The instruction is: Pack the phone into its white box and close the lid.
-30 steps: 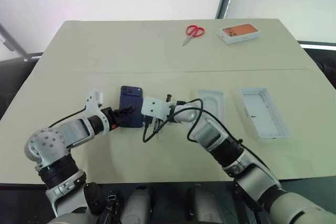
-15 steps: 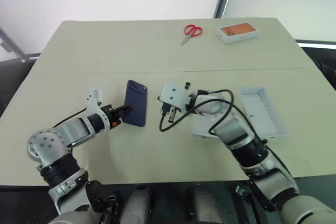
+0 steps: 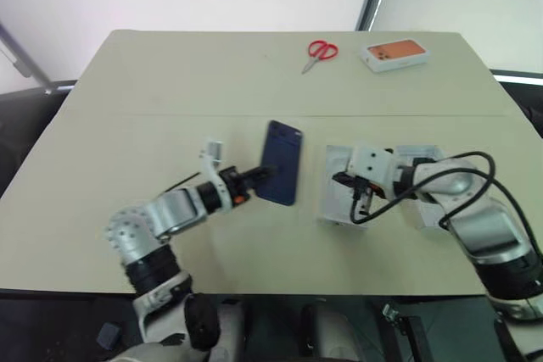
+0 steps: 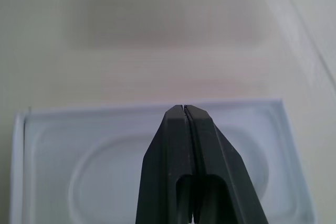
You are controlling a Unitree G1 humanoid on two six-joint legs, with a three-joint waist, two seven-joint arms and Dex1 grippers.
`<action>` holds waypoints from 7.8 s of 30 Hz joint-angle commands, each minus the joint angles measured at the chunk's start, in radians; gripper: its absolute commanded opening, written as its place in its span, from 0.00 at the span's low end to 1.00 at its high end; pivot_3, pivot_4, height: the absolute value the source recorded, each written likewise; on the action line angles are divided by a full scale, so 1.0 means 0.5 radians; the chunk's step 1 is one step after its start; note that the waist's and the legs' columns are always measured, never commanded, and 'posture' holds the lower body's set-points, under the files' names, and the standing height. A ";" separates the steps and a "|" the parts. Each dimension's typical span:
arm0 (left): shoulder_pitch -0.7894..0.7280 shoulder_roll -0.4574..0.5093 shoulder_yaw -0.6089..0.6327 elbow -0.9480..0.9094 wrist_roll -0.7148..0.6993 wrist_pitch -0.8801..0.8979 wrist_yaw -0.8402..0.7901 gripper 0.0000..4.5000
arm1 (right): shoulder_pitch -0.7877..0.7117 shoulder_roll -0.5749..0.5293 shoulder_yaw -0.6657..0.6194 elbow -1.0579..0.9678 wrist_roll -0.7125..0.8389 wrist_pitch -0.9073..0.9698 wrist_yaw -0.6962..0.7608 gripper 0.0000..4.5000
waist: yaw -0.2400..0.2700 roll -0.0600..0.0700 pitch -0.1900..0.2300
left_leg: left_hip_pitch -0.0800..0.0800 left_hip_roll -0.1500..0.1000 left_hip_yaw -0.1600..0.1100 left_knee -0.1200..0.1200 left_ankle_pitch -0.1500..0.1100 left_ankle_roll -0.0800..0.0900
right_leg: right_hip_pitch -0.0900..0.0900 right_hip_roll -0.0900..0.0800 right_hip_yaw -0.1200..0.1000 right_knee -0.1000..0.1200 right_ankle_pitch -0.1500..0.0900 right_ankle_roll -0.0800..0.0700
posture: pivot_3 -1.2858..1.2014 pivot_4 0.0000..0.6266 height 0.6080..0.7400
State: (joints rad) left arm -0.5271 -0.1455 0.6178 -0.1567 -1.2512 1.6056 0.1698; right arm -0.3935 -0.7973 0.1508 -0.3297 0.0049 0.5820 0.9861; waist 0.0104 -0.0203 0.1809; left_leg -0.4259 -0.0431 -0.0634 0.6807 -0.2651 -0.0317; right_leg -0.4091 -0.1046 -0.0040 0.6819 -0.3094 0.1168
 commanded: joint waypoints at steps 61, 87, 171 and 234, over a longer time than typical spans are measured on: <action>-0.111 0.769 -0.780 0.085 0.532 -0.511 -0.721 0.99 | 0.039 -0.252 -0.228 0.080 0.114 -0.196 -0.108 0.00 | 0.000 0.002 0.000 | 0.001 0.002 0.001 0.000 0.000 -0.001 | 0.001 0.002 0.000 0.000 0.000 0.000 | 0.52 0.24 0.68; -0.082 1.193 -2.111 0.038 1.896 -1.888 -1.779 0.01 | 0.198 -0.411 -0.051 0.146 -0.193 -0.329 -0.066 0.00 | 0.002 0.004 0.000 | 0.000 0.002 0.002 0.000 -0.006 0.011 | 0.001 0.002 0.000 -0.001 0.000 0.000 | 0.52 0.24 0.68; 0.243 1.191 -1.615 -0.237 1.859 -2.307 -2.202 0.00 | -0.382 0.164 -0.834 0.067 0.556 2.050 -0.946 0.00 | -0.019 0.011 -0.002 | 0.000 0.004 0.003 0.001 -0.008 0.016 | 0.000 0.003 0.001 0.002 0.000 0.000 | 0.52 0.24 0.68; -0.053 0.874 -1.477 0.256 1.878 -2.175 -1.882 0.00 | -0.152 -0.677 -0.336 0.024 1.845 0.882 -1.442 0.67 | -0.044 0.022 0.001 | 0.000 0.011 0.005 0.003 -0.015 0.029 | -0.001 0.011 0.002 0.001 0.000 0.000 | 0.52 0.24 0.68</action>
State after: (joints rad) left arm -0.5579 0.2848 -0.1352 0.0239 -0.2873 0.4883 -0.7716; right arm -0.4675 -1.1146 -0.0078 -0.2772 0.9808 1.0598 0.2181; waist -0.0116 -0.0093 0.1816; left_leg -0.4261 -0.0378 -0.0609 0.6822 -0.2723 -0.0173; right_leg -0.4094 -0.0994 -0.0030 0.6824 -0.3095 0.1169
